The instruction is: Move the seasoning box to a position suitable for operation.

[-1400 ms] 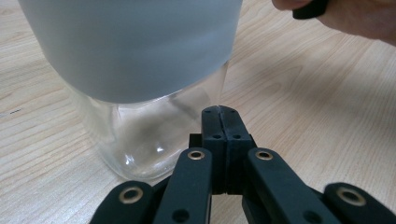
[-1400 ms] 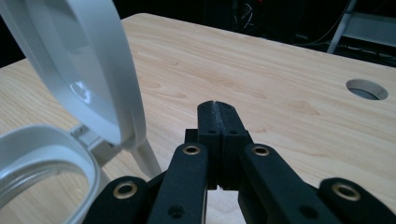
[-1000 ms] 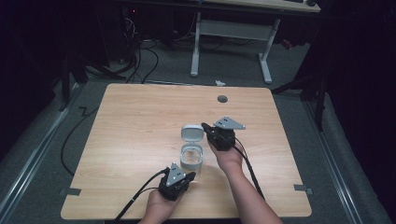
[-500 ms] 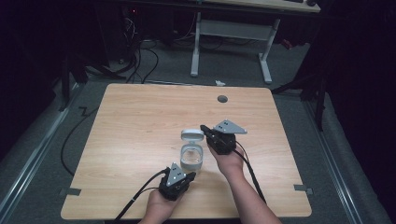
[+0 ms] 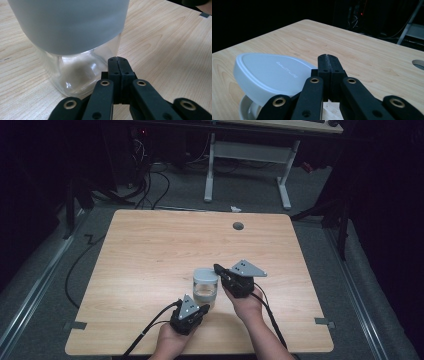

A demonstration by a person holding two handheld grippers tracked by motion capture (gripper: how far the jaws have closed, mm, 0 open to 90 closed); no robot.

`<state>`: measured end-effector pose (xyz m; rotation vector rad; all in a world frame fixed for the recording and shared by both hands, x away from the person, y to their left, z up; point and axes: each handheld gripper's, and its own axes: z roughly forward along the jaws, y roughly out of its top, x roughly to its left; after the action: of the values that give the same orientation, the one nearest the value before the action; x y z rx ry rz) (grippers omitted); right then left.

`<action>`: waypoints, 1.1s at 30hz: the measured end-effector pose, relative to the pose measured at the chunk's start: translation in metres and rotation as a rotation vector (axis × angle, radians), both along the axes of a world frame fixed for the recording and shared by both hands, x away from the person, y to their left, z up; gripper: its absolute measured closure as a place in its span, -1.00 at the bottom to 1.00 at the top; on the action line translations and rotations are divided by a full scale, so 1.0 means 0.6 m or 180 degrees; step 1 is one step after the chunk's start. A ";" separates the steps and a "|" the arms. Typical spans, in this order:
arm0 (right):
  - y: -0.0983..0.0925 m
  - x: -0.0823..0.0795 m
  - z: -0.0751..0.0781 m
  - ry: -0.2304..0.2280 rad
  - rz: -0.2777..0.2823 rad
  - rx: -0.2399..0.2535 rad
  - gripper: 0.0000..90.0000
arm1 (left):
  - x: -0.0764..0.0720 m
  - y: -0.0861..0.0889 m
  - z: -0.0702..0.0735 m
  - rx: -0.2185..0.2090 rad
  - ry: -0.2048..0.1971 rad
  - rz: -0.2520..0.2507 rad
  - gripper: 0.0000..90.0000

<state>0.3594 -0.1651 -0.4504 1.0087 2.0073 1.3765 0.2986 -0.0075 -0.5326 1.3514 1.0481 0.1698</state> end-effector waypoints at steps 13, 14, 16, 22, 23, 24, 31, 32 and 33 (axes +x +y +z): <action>0.001 -0.033 -0.008 -0.0042 0.0062 0.0026 1.00 | -0.001 0.001 0.001 -0.0033 -0.0003 0.0012 1.00; 0.000 -0.035 -0.007 -0.0054 0.0062 0.0027 1.00 | -0.001 0.001 0.001 -0.0032 -0.0001 0.0000 1.00; -0.004 -0.036 -0.003 -0.0076 0.0049 0.0006 0.99 | -0.004 0.003 0.003 -0.0033 0.0006 -0.0025 1.00; -0.027 -0.037 -0.002 -0.0072 -0.0037 0.0003 0.99 | -0.016 0.024 0.012 -0.0058 0.0047 -0.0029 1.00; -0.027 -0.037 -0.002 -0.0072 -0.0037 0.0003 0.99 | -0.016 0.024 0.012 -0.0058 0.0047 -0.0029 1.00; -0.036 -0.037 -0.004 -0.0048 -0.0064 0.0025 0.99 | -0.019 0.036 0.015 -0.0022 0.0029 -0.0006 1.00; -0.064 -0.035 -0.026 0.0079 -0.0205 -0.0011 0.98 | -0.013 0.096 0.025 0.0030 -0.0025 0.0184 0.95; -0.068 -0.035 -0.030 0.0101 -0.0224 -0.0025 0.97 | -0.010 0.106 0.026 0.0030 -0.0023 0.0230 0.94; -0.072 -0.035 -0.034 0.0115 -0.0234 -0.0037 0.97 | -0.006 0.115 0.027 0.0027 -0.0024 0.0278 0.93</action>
<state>0.3387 -0.2081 -0.4706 1.0986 1.9814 1.3155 0.2947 0.0617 -0.5164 1.3125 1.1018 0.2441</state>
